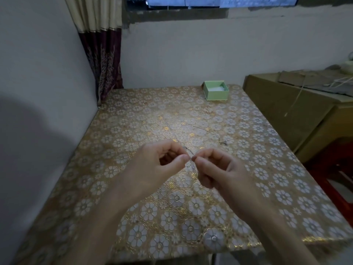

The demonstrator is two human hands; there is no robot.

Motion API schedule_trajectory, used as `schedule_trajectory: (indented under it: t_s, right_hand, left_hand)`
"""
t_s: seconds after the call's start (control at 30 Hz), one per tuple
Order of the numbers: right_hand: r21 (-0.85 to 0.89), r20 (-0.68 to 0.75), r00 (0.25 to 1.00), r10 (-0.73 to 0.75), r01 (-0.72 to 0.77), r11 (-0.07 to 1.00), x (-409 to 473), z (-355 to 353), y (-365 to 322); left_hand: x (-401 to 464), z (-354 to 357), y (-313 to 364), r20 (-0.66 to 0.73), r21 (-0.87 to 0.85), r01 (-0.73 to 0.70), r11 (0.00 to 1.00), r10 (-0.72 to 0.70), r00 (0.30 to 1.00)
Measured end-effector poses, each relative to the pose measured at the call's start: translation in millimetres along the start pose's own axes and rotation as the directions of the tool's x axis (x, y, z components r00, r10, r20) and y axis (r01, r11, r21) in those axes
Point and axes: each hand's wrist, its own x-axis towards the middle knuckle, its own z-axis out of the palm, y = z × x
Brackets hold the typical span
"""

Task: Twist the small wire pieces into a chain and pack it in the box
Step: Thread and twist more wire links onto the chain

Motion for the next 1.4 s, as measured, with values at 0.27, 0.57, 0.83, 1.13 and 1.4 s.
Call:
schedule_trajectory:
  t_s: [0.27,0.57,0.83,1.13,1.4]
  right_hand:
    - [-0.31,0.004,0.967,-0.254,0.243,0.919,-15,10,-11]
    - [-0.413,-0.046,0.948,-0.316,0.27,0.87,-21,15,-14]
    - [-0.473,-0.038,0.945,-0.326,0.271,0.838,-26,16,-16]
    - [-0.559,-0.047,0.958,-0.284,0.21,0.802,-30,14,-19]
    - [-0.656,-0.035,0.972,-0.231,0.152,0.739,-29,15,-17]
  left_hand:
    - [-11,5,10,-0.034,-0.093,-0.048,0.995,0.045,0.998]
    - [-24,10,23,-0.092,-0.004,-0.112,0.994,0.111,0.99]
    - [-28,10,26,-0.098,0.263,-0.234,0.936,0.267,0.959]
    - [-25,12,19,-0.018,0.484,-0.309,0.819,0.362,0.932]
    - [-22,14,13,0.078,0.521,-0.346,0.78,0.359,0.93]
